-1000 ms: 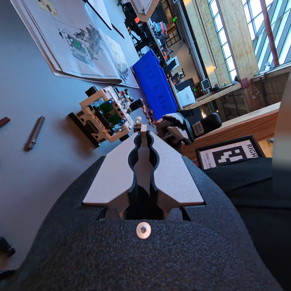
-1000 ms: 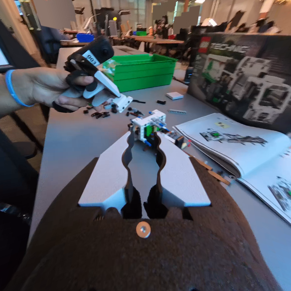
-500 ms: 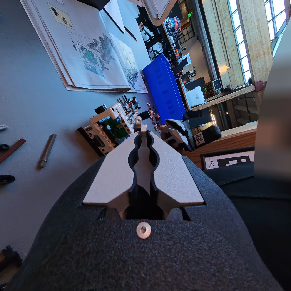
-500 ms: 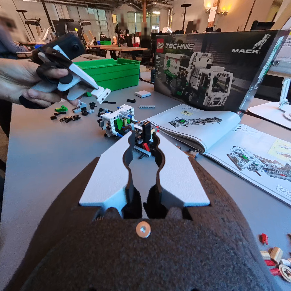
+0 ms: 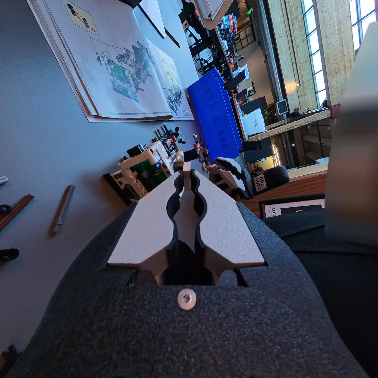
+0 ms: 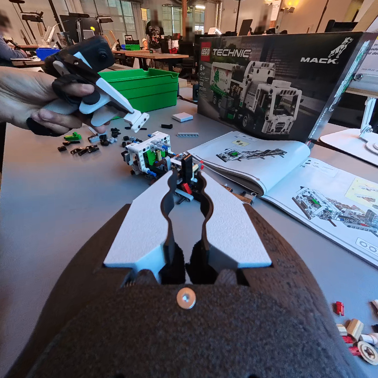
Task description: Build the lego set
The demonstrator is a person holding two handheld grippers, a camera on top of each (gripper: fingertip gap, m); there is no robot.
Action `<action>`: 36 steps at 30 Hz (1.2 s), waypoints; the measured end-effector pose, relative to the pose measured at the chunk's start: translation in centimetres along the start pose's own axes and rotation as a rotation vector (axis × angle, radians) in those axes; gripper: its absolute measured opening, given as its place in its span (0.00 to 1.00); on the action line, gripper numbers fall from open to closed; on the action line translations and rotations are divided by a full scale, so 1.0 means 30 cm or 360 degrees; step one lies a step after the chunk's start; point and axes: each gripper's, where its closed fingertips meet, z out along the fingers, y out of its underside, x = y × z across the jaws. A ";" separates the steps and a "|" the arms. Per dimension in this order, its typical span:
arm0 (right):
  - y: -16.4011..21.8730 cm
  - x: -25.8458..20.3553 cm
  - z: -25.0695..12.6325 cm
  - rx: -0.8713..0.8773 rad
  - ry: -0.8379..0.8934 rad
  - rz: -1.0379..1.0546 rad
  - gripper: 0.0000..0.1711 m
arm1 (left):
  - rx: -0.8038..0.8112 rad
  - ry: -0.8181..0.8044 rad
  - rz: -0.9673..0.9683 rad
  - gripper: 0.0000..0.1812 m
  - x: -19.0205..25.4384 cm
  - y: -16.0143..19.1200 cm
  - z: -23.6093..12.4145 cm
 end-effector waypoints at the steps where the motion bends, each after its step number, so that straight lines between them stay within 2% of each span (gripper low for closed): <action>1: 0.003 0.001 0.001 -0.0007 0.0003 -0.0001 0.11 | -0.0006 -0.0002 0.0000 0.03 -0.001 -0.001 0.002; 12: 0.011 0.016 0.007 -0.0031 0.0022 0.0023 0.10 | -0.0019 -0.0009 -0.0020 0.03 -0.010 -0.012 0.000; 21: 0.023 0.019 0.015 -0.0069 0.0075 -0.0092 0.10 | -0.0052 -0.0148 -0.0022 0.03 -0.070 0.012 -0.072; 28: 0.020 -0.006 0.032 -0.0082 0.0078 -0.0143 0.09 | -0.0110 0.0030 -0.0115 0.03 -0.067 0.017 -0.054; 33: -0.008 -0.082 0.085 -0.0131 0.0023 -0.0171 0.10 | -0.0157 0.0262 -0.0359 0.03 -0.043 0.020 -0.041; 36: -0.054 -0.167 0.125 -0.0098 -0.0067 -0.0181 0.11 | -0.0188 0.0270 -0.0415 0.03 -0.051 0.023 -0.028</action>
